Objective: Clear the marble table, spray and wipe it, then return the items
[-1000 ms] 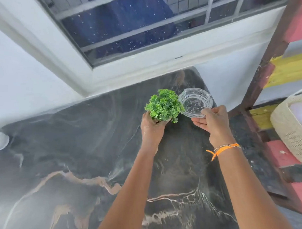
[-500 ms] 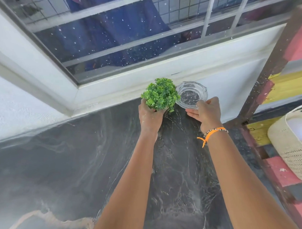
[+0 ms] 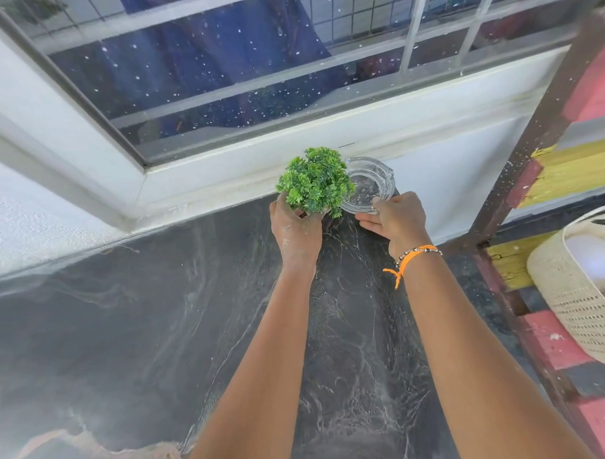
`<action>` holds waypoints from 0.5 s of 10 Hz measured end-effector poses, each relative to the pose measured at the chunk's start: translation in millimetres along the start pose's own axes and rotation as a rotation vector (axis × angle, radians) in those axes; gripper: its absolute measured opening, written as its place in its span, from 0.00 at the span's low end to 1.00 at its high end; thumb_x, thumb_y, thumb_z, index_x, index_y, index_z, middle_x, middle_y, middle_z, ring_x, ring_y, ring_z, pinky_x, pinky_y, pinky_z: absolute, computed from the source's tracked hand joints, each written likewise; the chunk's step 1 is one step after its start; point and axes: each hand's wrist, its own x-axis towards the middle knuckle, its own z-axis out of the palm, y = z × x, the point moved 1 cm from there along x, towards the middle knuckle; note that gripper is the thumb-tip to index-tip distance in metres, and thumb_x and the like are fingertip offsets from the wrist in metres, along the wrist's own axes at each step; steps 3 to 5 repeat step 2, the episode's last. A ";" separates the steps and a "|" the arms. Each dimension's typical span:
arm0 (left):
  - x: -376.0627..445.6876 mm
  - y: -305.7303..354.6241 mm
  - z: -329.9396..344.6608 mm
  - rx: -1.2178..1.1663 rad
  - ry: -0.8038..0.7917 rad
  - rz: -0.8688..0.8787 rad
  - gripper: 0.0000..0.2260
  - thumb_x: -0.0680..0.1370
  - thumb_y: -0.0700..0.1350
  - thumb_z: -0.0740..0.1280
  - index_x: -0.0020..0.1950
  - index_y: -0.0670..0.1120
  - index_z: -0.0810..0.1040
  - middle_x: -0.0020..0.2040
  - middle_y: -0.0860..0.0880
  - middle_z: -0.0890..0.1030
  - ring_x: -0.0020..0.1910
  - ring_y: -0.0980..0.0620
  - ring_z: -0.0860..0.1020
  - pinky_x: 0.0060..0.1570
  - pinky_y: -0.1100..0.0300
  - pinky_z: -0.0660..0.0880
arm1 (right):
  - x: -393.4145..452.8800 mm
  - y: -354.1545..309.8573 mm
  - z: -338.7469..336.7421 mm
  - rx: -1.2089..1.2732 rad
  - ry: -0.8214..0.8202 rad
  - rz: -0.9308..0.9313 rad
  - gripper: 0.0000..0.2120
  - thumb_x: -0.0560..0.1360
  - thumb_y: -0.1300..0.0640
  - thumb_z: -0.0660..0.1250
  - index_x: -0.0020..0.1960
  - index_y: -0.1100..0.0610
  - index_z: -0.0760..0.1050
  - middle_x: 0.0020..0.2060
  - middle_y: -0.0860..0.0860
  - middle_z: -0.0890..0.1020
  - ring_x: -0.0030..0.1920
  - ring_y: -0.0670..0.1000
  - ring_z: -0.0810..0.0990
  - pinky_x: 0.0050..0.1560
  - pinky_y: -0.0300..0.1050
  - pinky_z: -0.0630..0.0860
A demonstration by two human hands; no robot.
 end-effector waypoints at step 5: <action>-4.5 -1.3 -5.5 -0.042 0.025 0.005 0.27 0.70 0.43 0.74 0.66 0.47 0.68 0.60 0.52 0.71 0.52 0.56 0.73 0.54 0.57 0.74 | -15.1 -0.8 -2.7 0.105 -0.038 0.009 0.06 0.78 0.65 0.59 0.54 0.62 0.63 0.41 0.58 0.76 0.35 0.53 0.83 0.35 0.42 0.82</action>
